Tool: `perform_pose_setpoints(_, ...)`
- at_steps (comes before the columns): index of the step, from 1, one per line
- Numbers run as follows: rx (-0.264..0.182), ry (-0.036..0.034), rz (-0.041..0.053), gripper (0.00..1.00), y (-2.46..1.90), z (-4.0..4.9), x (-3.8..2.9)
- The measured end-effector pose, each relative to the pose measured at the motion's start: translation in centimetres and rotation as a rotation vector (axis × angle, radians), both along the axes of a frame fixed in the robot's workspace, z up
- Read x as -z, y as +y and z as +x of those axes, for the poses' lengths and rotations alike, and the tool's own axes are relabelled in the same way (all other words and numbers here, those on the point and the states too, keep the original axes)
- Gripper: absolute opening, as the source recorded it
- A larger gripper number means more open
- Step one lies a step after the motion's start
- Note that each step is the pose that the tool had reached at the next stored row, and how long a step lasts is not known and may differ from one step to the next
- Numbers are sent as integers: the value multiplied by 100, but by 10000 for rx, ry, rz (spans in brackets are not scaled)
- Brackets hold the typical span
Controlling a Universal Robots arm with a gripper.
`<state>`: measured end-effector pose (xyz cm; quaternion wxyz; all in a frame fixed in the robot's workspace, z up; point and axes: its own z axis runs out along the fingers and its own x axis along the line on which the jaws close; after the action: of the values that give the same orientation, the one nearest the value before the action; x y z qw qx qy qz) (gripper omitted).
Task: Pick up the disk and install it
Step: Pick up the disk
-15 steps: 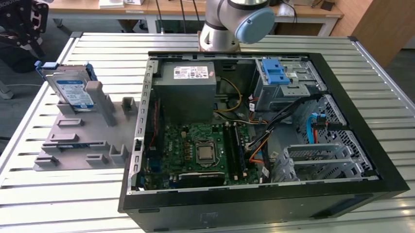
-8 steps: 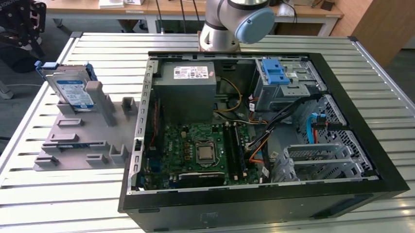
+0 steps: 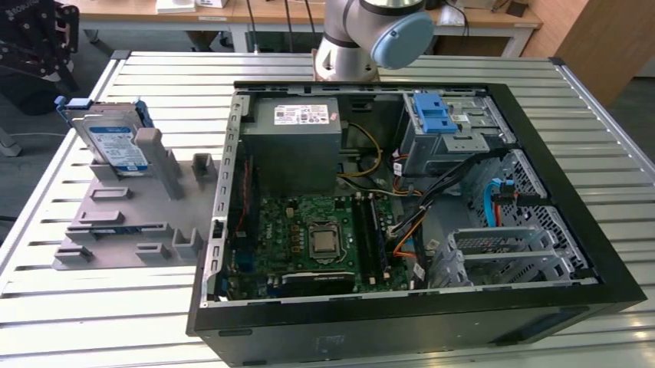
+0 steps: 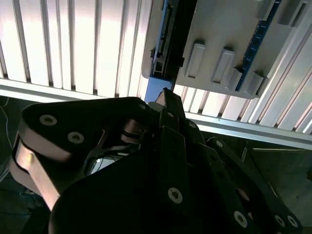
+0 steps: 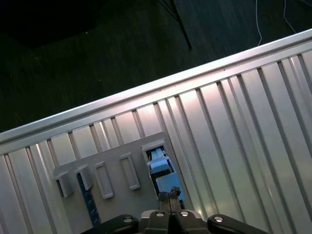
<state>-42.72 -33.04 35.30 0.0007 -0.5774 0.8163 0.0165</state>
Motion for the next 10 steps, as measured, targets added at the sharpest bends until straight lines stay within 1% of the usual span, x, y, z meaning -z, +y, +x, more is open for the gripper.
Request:
perform_pose_setpoints(2,-140,7,-1,11,0,8,10)
perform_pose_setpoints(8,-1214,10,-1,11,0,8,16)
perform_pose_setpoints(10,-1484,36,0,23,0,7,33)
